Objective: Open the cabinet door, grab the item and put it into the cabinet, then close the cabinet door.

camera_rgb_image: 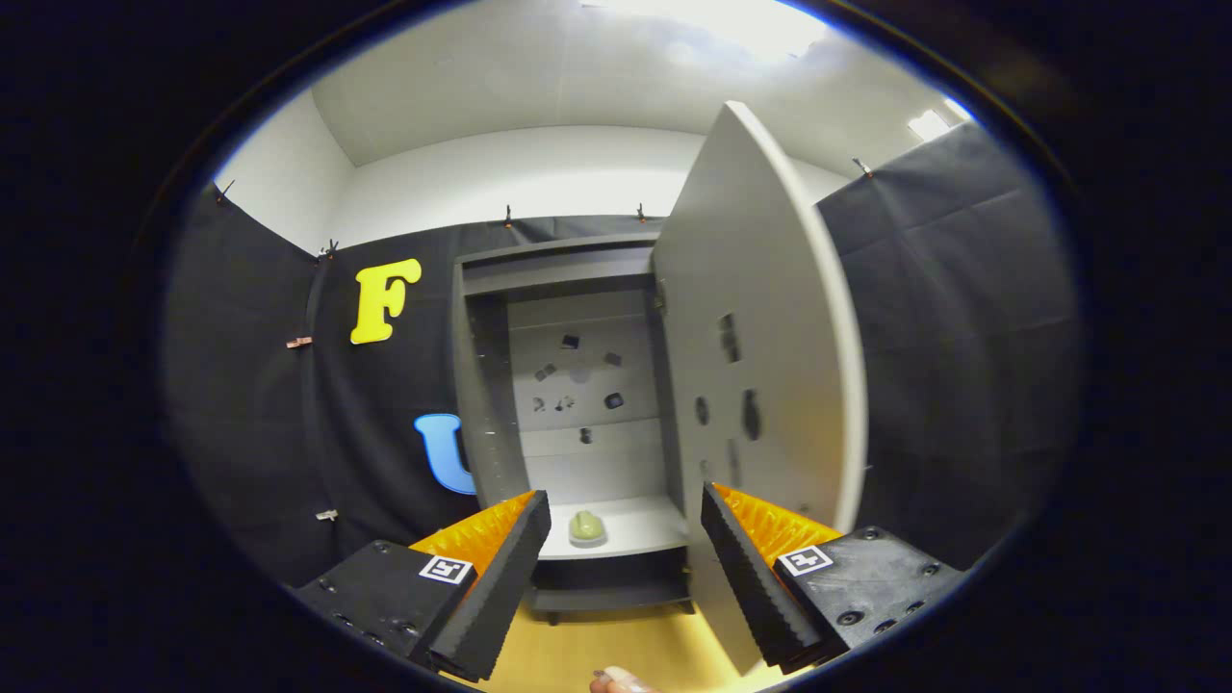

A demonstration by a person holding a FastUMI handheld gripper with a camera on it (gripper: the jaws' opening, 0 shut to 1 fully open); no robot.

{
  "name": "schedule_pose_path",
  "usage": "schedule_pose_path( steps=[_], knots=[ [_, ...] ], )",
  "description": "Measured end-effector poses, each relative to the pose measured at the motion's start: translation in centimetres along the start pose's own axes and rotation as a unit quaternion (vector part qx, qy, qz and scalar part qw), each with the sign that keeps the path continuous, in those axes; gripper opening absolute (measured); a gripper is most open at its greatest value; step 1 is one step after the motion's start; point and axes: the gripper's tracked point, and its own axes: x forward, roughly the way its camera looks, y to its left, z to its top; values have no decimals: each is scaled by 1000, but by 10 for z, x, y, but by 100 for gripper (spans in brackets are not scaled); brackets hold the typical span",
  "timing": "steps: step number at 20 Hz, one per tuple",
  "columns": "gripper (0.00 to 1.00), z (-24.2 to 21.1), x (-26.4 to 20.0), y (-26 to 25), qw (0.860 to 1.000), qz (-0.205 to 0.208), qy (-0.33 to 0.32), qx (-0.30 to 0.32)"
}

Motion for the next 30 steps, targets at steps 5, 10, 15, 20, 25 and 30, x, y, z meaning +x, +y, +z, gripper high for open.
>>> schedule_pose_path(
  steps=[5,10,15,20,25,30],
  knots=[
    [98,15,-24,-92,999,-30,-11,-4],
    [97,-10,-18,-158,999,-35,15,0],
    [97,-31,2,-183,999,-29,28,10],
    [98,-62,18,-180,997,-1,81,10],
    [98,-68,18,-165,996,13,82,25],
    [98,-73,16,-122,996,29,85,19]
  ],
)
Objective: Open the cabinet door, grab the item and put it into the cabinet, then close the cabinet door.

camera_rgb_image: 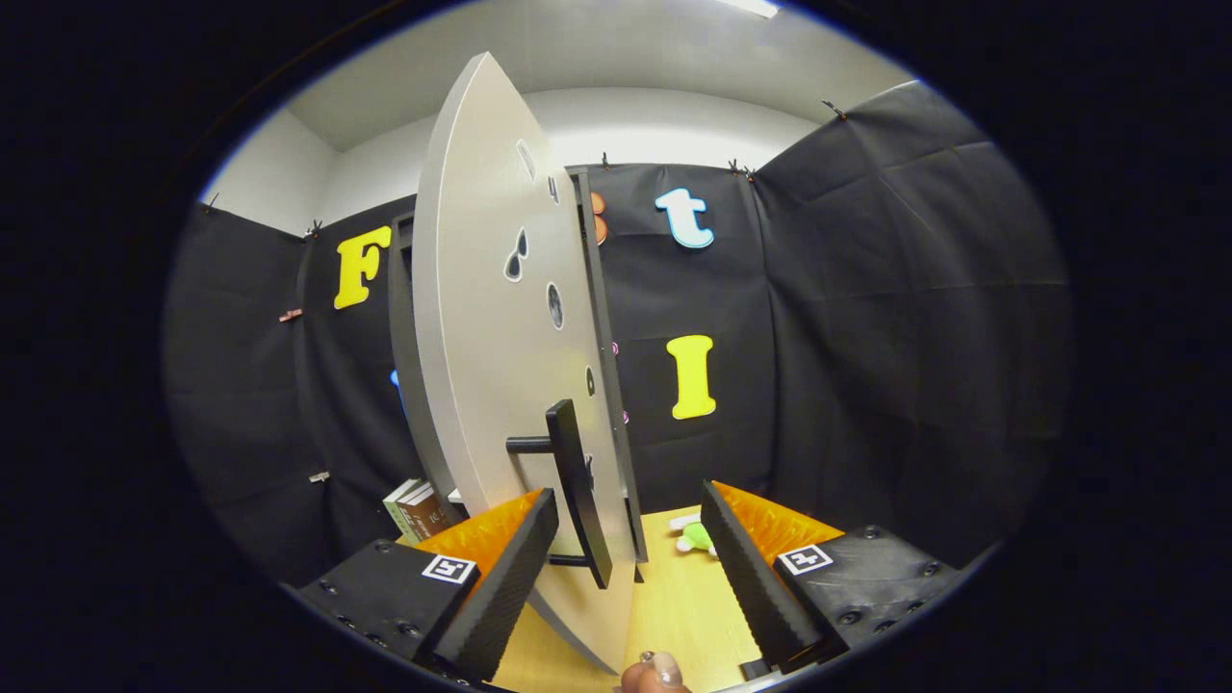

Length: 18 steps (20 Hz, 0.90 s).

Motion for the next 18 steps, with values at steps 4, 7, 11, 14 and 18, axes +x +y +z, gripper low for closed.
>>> schedule_pose_path(
  steps=[4,7,11,14,18],
  knots=[
    [98,-5,3,34,1000,-11,-3,1],
    [98,-11,10,66,1000,-25,-5,-6],
    [98,-22,28,124,1000,-22,-3,-10],
    [98,-39,42,174,1000,1,14,-12],
    [98,-43,50,228,999,38,8,-22]
  ],
)
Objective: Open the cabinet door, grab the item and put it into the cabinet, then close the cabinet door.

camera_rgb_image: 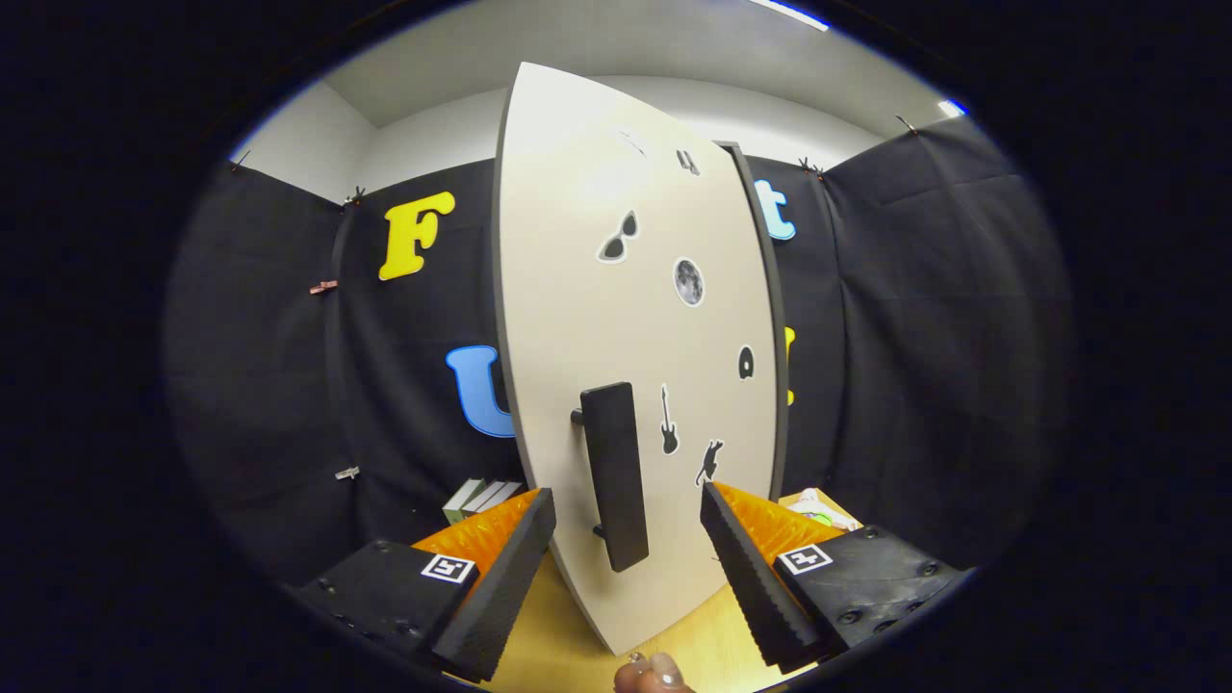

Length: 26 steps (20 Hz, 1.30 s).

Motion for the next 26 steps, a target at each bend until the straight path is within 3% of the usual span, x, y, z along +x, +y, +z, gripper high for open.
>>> schedule_pose_path(
  steps=[8,26],
  knots=[
    [98,11,6,30,999,36,-10,-28],
    [99,22,-18,19,998,39,-33,-47]
  ],
)
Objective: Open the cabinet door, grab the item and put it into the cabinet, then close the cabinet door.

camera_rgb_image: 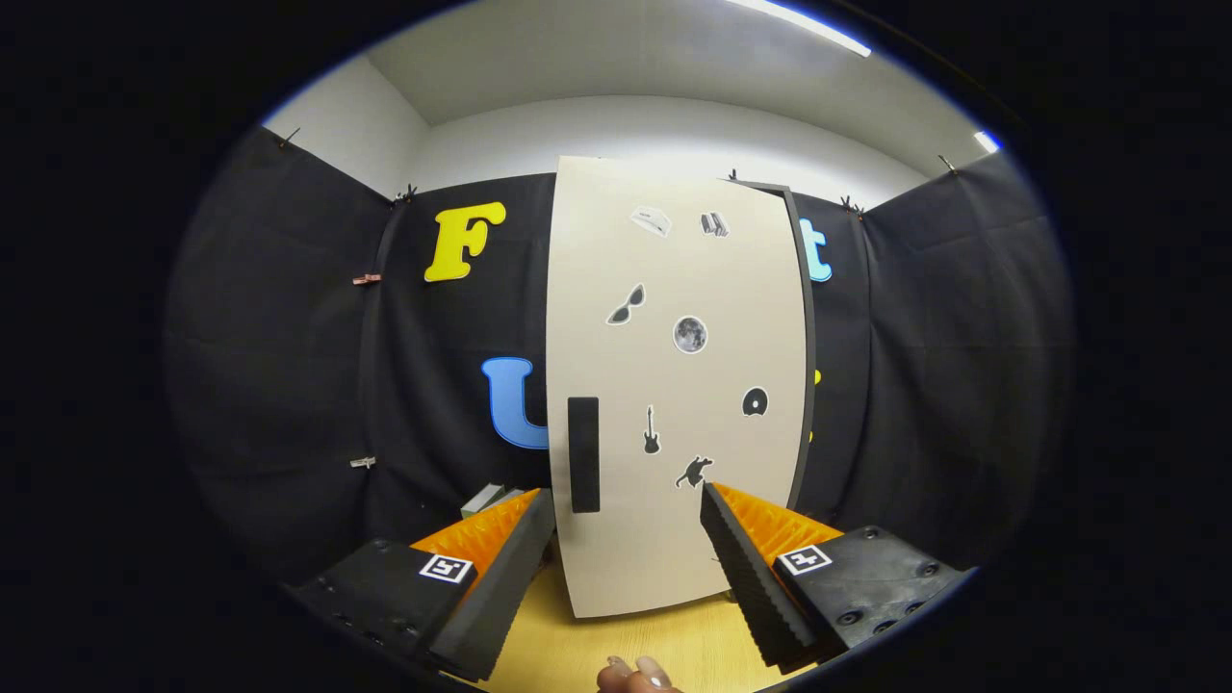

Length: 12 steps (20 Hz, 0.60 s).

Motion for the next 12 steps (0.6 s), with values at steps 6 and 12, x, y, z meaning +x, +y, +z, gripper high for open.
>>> schedule_pose_path(
  steps=[6,12],
  knots=[
    [99,1,-1,-2,1000,0,-3,-1],
    [99,2,-2,-6,1000,-8,-5,3]
  ],
)
